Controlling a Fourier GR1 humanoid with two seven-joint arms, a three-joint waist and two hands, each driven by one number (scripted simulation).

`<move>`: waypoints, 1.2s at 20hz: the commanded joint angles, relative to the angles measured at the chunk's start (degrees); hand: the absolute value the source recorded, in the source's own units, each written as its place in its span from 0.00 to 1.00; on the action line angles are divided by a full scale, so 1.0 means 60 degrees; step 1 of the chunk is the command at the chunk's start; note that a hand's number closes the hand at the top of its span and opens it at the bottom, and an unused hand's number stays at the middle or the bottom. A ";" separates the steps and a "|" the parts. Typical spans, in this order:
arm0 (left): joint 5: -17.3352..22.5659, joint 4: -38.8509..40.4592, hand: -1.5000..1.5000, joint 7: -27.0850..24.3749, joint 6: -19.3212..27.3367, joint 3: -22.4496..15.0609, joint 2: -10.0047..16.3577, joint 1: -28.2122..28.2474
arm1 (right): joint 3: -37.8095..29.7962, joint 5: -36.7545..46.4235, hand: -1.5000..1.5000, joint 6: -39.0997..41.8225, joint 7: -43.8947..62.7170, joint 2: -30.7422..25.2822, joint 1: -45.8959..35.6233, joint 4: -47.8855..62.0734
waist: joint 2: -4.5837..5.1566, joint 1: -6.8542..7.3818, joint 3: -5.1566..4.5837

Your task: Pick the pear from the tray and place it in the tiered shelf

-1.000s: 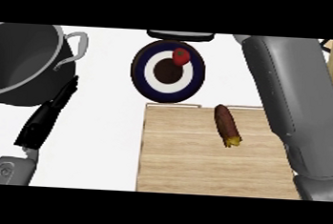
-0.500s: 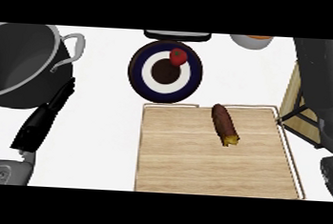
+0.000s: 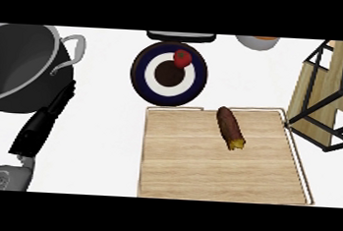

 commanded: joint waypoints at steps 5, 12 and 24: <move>-0.0291 -0.0033 0.50 -0.0293 0.0143 0.0064 -0.0207 0.0337 | -0.0577 -0.0870 1.00 0.0396 -0.0914 -0.0762 0.1383 -0.0860 | -0.0017 -0.0013 0.0002; -0.0206 -0.0545 0.50 0.0235 -0.0161 0.0346 -0.0047 0.0123 | -0.0808 -0.1482 1.00 -0.0456 -0.1155 -0.0306 0.2668 -0.1167 | -0.0017 0.0001 0.0004; -0.0581 -0.0210 0.50 0.0093 -0.0277 0.0375 -0.0374 0.0041 | -0.1226 -0.1650 1.00 -0.2228 -0.1714 -0.0891 0.4224 -0.0013 | 0.0022 0.0044 0.0003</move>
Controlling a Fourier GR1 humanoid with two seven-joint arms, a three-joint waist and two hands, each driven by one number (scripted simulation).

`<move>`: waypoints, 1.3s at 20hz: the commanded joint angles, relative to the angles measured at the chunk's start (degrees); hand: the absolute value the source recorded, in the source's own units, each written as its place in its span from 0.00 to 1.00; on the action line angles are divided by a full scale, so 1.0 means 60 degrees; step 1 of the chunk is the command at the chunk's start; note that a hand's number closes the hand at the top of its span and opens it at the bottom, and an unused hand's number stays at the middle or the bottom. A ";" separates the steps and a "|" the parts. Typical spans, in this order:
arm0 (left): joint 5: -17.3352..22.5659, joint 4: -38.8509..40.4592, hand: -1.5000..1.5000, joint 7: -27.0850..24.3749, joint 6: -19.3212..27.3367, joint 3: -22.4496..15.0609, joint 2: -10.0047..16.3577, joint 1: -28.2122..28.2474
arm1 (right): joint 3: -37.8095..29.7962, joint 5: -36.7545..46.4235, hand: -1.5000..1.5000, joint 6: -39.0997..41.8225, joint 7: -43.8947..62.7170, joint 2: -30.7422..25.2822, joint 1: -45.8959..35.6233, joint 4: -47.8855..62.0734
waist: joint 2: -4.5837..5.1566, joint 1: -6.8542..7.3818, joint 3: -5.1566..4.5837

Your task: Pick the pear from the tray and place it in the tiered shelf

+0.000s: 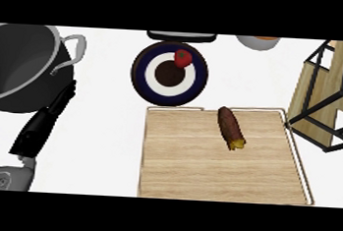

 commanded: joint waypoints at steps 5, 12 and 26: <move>-0.0225 0.0289 0.50 0.0081 -0.0080 0.0110 -0.0105 -0.0414 | -0.0608 -0.0851 0.00 -0.0788 0.0495 0.0391 0.0719 -0.0581 | -0.0012 -0.0054 -0.0003; 0.0060 0.0399 0.50 -0.0567 -0.0378 0.0442 0.0137 0.0079 | -0.1224 -0.1804 0.00 -0.3293 -0.1086 0.0442 0.0807 -0.1369 | -0.0013 -0.0016 0.0000; -0.0026 0.0303 0.50 -0.0191 -0.0040 0.0673 -0.0053 0.0239 | -0.3112 -0.2901 0.00 -0.0988 0.2141 0.0077 0.3290 -0.8275 | -0.0177 -0.0559 -0.0014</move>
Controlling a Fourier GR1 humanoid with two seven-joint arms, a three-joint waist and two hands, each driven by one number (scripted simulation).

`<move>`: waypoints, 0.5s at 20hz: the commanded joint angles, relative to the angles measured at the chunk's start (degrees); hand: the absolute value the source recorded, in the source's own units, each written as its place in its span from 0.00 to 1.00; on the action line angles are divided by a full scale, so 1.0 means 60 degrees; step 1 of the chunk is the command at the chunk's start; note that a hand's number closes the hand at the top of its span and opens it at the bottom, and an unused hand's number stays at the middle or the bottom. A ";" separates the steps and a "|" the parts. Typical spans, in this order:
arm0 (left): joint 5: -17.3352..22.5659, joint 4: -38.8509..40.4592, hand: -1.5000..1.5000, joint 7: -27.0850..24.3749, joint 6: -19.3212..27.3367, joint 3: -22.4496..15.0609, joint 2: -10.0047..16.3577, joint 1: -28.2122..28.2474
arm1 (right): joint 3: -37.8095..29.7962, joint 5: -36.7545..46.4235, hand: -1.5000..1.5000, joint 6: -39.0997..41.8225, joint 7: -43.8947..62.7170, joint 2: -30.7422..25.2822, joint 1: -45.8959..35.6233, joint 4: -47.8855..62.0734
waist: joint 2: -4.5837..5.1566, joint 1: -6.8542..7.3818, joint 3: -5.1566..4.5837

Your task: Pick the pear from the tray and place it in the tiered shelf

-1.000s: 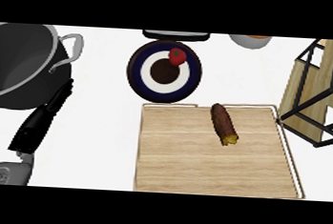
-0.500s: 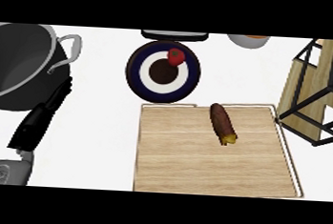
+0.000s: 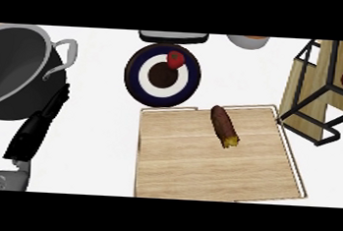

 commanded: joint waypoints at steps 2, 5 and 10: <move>-0.0172 0.0166 0.50 -0.0101 0.0296 0.0016 -0.0198 0.0179 | -0.1119 -0.1676 0.00 0.2181 0.0660 0.0036 0.1726 -0.3083 | -0.0041 -0.0228 0.0006; -0.0023 -0.0007 0.50 0.0132 0.0035 0.0125 -0.0001 -0.0060 | -0.2180 -0.2828 0.00 0.2785 0.0549 0.0364 0.3010 -0.4778 | -0.0023 -0.0215 0.0017; -0.0101 -0.0126 0.50 -0.0014 -0.0055 0.0011 -0.0089 0.0205 | -0.4337 -0.5115 0.00 0.3682 0.0181 0.0709 0.4418 -0.6469 | 0.0027 -0.0026 0.0019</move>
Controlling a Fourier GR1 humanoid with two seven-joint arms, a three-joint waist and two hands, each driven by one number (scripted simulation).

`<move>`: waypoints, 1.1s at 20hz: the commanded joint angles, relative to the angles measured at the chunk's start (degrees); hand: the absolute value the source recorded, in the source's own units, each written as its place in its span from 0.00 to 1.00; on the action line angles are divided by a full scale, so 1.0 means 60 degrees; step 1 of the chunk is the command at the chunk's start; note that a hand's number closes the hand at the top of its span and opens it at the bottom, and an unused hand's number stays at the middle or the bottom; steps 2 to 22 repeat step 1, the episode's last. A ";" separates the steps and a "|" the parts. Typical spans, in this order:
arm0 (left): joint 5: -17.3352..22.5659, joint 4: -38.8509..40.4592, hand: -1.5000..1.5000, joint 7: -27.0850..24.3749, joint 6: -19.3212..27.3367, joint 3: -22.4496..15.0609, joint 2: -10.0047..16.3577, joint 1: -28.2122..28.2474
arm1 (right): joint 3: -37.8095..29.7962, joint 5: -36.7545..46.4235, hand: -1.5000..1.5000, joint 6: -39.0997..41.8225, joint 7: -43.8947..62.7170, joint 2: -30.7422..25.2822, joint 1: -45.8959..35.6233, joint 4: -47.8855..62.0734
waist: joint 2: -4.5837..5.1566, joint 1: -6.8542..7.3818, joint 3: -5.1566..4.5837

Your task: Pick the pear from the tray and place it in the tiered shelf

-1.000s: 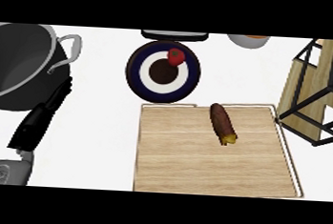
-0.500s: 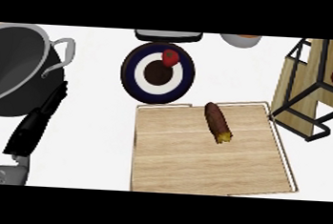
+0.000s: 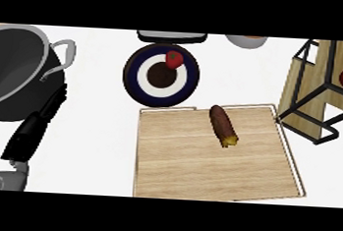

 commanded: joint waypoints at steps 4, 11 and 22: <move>-0.0150 0.0302 0.50 -0.0176 0.0152 -0.0100 -0.0259 -0.0153 | -0.1812 -0.2173 0.00 0.1085 -0.0253 -0.0081 0.1085 -0.1512 | 0.0022 -0.0007 0.0001; -0.0150 0.0302 0.50 -0.0176 0.0152 -0.0100 -0.0259 -0.0153 | -0.1812 -0.2173 0.00 0.1085 -0.0253 -0.0081 0.1085 -0.1512 | 0.0022 -0.0007 0.0001; -0.0150 0.0302 0.50 -0.0176 0.0152 -0.0100 -0.0259 -0.0153 | -0.1812 -0.2173 0.00 0.1085 -0.0253 -0.0081 0.1085 -0.1512 | 0.0022 -0.0007 0.0001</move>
